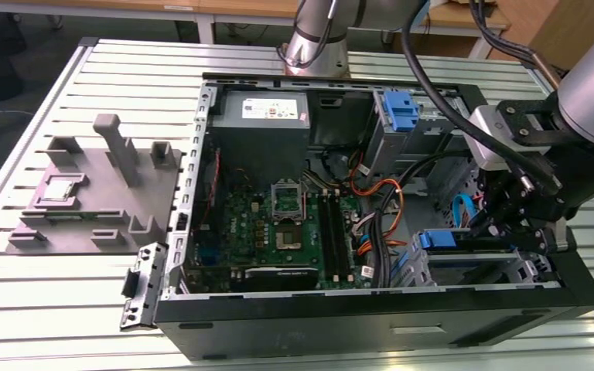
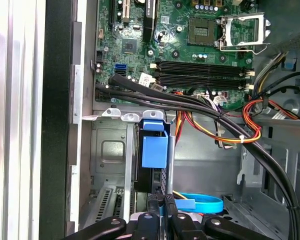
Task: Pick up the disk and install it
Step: 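Insert the first disk wire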
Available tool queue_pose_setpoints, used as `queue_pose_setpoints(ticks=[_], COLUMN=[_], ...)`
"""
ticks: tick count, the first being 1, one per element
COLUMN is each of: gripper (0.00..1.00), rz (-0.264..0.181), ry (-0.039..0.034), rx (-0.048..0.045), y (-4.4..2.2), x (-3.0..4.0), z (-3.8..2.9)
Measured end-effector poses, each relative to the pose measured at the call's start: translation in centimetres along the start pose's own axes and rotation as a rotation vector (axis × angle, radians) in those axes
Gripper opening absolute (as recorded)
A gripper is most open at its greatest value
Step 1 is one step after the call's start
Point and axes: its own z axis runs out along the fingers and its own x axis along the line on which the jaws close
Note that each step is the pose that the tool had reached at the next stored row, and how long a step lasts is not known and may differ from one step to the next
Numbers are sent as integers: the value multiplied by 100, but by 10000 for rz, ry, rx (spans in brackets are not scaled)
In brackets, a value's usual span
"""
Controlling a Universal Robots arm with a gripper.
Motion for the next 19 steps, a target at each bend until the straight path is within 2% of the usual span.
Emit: queue_pose_setpoints(ticks=[19], gripper=[16], rz=[0], ry=[-39], rx=[4], y=[6], x=[1], z=[23])
